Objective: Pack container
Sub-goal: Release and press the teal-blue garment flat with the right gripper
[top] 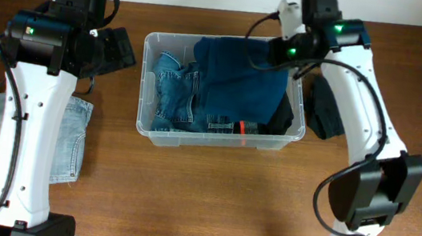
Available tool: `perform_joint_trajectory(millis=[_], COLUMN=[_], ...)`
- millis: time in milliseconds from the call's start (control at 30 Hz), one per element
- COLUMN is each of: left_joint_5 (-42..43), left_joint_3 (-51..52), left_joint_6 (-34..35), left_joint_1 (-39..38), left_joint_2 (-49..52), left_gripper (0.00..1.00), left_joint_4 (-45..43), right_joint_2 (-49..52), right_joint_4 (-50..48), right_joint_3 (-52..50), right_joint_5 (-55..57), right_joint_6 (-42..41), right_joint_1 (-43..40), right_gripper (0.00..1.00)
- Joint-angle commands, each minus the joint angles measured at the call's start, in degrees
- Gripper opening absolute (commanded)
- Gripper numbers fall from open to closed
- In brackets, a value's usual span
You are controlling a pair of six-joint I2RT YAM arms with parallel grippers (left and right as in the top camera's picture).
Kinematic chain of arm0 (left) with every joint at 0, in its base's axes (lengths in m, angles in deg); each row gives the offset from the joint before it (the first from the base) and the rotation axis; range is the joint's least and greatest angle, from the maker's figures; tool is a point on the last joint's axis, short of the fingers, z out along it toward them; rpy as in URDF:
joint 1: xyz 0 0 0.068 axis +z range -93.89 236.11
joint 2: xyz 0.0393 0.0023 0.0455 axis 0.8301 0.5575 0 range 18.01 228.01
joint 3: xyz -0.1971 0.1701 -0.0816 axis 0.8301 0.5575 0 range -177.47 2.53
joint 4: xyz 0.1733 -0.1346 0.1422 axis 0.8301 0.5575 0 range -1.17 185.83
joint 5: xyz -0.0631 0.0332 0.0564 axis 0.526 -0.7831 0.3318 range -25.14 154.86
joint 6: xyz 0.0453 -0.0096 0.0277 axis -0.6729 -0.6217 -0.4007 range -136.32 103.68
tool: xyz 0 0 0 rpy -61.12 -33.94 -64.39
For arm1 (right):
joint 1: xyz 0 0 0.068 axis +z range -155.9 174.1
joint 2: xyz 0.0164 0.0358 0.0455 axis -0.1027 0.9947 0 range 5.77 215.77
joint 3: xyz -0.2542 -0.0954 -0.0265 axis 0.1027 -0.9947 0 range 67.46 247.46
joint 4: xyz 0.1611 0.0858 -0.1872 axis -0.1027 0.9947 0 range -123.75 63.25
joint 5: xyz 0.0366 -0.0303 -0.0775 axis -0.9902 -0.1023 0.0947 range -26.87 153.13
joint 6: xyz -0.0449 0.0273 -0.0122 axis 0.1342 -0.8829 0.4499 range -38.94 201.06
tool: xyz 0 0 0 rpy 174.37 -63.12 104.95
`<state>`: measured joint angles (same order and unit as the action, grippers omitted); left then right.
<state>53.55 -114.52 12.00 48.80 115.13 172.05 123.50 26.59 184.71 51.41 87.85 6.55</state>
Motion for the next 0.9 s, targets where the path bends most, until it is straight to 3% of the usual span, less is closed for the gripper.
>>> perform_joint_trajectory(millis=[0,200,667,867], left_joint_5=[0.0,0.0,0.0,0.0], left_joint_3=[0.1,0.1,0.1,0.1], left_joint_6=[-0.6,-0.5,-0.5,-0.6], left_joint_1=[0.2,0.2,0.2,0.2], left_joint_2=[0.2,0.2,0.2,0.2], left_gripper=[0.99,0.99,0.99,0.99], left_joint_4=[0.0,0.0,0.0,0.0], right_joint_2=[-1.3,2.6,21.7,20.9], right_joint_4=[0.1,-0.6,-0.3,0.7], right_joint_3=[1.2,1.1,1.1,1.6], right_joint_5=[-1.1,8.3,8.7,7.2], right_joint_6=[0.0,-4.8,-8.4,-8.4], right_joint_1=[4.5,9.0,8.0,7.3], right_gripper=[0.05,0.04,0.04,0.04])
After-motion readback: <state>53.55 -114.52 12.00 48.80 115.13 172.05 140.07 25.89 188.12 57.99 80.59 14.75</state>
